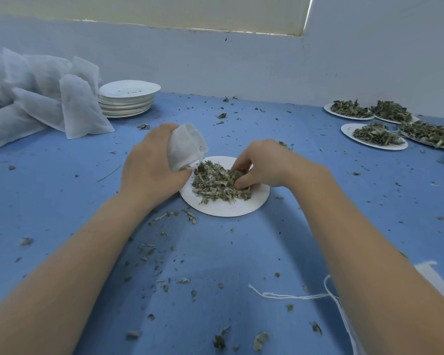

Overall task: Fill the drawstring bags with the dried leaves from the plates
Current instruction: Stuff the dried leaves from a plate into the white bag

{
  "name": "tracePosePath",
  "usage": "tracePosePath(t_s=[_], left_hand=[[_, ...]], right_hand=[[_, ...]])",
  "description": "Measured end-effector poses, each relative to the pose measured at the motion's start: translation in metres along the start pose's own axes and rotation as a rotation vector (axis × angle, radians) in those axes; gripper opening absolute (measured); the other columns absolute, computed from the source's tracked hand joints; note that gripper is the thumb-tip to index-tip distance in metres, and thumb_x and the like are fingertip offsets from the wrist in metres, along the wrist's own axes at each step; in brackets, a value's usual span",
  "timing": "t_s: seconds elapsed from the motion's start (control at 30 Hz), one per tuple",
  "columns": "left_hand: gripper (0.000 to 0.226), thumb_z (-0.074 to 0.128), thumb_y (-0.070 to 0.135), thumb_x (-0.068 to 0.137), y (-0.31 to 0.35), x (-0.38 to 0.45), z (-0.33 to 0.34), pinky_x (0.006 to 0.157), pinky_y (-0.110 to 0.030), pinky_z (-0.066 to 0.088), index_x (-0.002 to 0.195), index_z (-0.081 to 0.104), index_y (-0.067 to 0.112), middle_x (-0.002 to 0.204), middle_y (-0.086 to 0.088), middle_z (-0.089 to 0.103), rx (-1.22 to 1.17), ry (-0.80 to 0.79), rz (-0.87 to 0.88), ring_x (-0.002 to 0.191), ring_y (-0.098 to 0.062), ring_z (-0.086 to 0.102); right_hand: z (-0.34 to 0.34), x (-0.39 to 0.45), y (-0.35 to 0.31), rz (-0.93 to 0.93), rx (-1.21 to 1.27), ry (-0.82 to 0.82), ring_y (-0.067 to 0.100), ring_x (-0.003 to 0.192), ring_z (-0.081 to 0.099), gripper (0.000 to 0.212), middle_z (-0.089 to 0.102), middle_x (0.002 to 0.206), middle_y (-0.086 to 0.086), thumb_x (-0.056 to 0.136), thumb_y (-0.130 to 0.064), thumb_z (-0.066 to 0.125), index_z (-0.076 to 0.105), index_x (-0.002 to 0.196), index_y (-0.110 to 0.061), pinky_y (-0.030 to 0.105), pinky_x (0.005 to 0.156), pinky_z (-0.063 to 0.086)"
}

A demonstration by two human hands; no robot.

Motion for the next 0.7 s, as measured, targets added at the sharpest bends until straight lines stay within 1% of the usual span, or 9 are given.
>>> tracePosePath(t_s=[0.07, 0.17, 0.23, 0.33, 0.4, 0.53, 0.6, 0.67, 0.7], left_hand=[[0.057, 0.07, 0.019, 0.07, 0.001, 0.001, 0.001, 0.081, -0.037, 0.04, 0.123, 0.048, 0.019, 0.118, -0.003, 0.056, 0.067, -0.018, 0.021, 0.102, -0.03, 0.052], [0.058, 0.071, 0.014, 0.069, 0.005, 0.002, 0.002, 0.077, -0.035, 0.034, 0.123, 0.049, 0.013, 0.116, -0.011, 0.056, 0.198, -0.028, 0.093, 0.097, -0.037, 0.053], [0.058, 0.072, 0.011, 0.066, 0.01, 0.001, 0.003, 0.074, -0.035, 0.033, 0.12, 0.052, 0.009, 0.108, -0.015, 0.058, 0.265, -0.036, 0.152, 0.089, -0.039, 0.054], [0.057, 0.074, 0.011, 0.064, 0.014, 0.0, 0.007, 0.075, -0.04, 0.037, 0.117, 0.054, 0.007, 0.102, -0.017, 0.058, 0.329, -0.062, 0.201, 0.083, -0.04, 0.054], [0.057, 0.075, 0.011, 0.064, 0.016, 0.0, 0.008, 0.075, -0.041, 0.038, 0.117, 0.054, 0.007, 0.101, -0.017, 0.058, 0.334, -0.065, 0.214, 0.082, -0.04, 0.055], [0.056, 0.074, 0.009, 0.063, 0.022, -0.002, 0.008, 0.073, -0.039, 0.036, 0.115, 0.055, 0.005, 0.1, -0.017, 0.059, 0.287, -0.046, 0.223, 0.081, -0.039, 0.055], [0.054, 0.073, 0.01, 0.064, 0.024, -0.003, 0.008, 0.073, -0.037, 0.035, 0.115, 0.055, 0.005, 0.1, -0.016, 0.059, 0.259, -0.046, 0.219, 0.082, -0.038, 0.056], [0.054, 0.072, 0.011, 0.065, 0.025, -0.003, 0.009, 0.073, -0.035, 0.035, 0.116, 0.055, 0.007, 0.103, -0.015, 0.06, 0.204, -0.046, 0.204, 0.086, -0.038, 0.056], [0.054, 0.072, 0.011, 0.066, 0.025, -0.003, 0.009, 0.074, -0.035, 0.036, 0.117, 0.054, 0.009, 0.105, -0.014, 0.06, 0.174, -0.047, 0.195, 0.089, -0.037, 0.055]], right_hand=[[-0.008, -0.001, 0.002, 0.003, 0.088, 0.071, 0.001, 0.061, 0.06, 0.017, 0.066, 0.072, -0.009, 0.078, -0.021, 0.075, 0.074, 0.095, -0.019, 0.007, 0.047, 0.04], [-0.028, -0.007, 0.003, -0.014, 0.195, 0.197, -0.004, 0.049, 0.058, 0.006, 0.067, 0.063, -0.01, 0.078, -0.016, 0.074, 0.075, 0.083, -0.019, 0.004, 0.039, 0.034], [-0.04, -0.011, -0.001, -0.042, 0.208, 0.262, 0.002, 0.054, 0.061, 0.006, 0.07, 0.067, -0.003, 0.079, -0.015, 0.073, 0.076, 0.082, -0.019, 0.007, 0.04, 0.037], [-0.049, -0.016, -0.013, -0.087, 0.194, 0.317, 0.011, 0.072, 0.064, 0.009, 0.072, 0.076, 0.004, 0.079, -0.015, 0.072, 0.076, 0.087, -0.017, 0.022, 0.066, 0.05], [-0.05, -0.017, -0.02, -0.107, 0.203, 0.33, 0.011, 0.075, 0.063, 0.01, 0.072, 0.076, 0.002, 0.08, -0.015, 0.071, 0.075, 0.089, -0.018, 0.027, 0.069, 0.051], [-0.05, -0.018, -0.033, -0.147, 0.199, 0.336, 0.016, 0.077, 0.067, 0.011, 0.072, 0.079, 0.0, 0.08, -0.017, 0.072, 0.075, 0.089, -0.023, 0.026, 0.072, 0.05], [-0.048, -0.017, -0.04, -0.165, 0.168, 0.333, 0.014, 0.079, 0.066, 0.013, 0.072, 0.082, -0.001, 0.08, -0.019, 0.071, 0.075, 0.092, -0.024, 0.021, 0.069, 0.05], [-0.045, -0.015, -0.046, -0.184, 0.093, 0.34, 0.013, 0.08, 0.063, 0.015, 0.072, 0.084, 0.0, 0.081, -0.019, 0.068, 0.075, 0.093, -0.025, 0.013, 0.062, 0.042], [-0.044, -0.015, -0.048, -0.19, 0.055, 0.345, 0.015, 0.08, 0.062, 0.015, 0.071, 0.085, 0.001, 0.081, -0.019, 0.067, 0.075, 0.093, -0.024, 0.012, 0.062, 0.04]])
Point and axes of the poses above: each hand's wrist, its own x-axis towards the middle knuckle, its own z-axis out of the palm, y = z × x, the point moved 7 cm from there along x, towards the middle knuckle
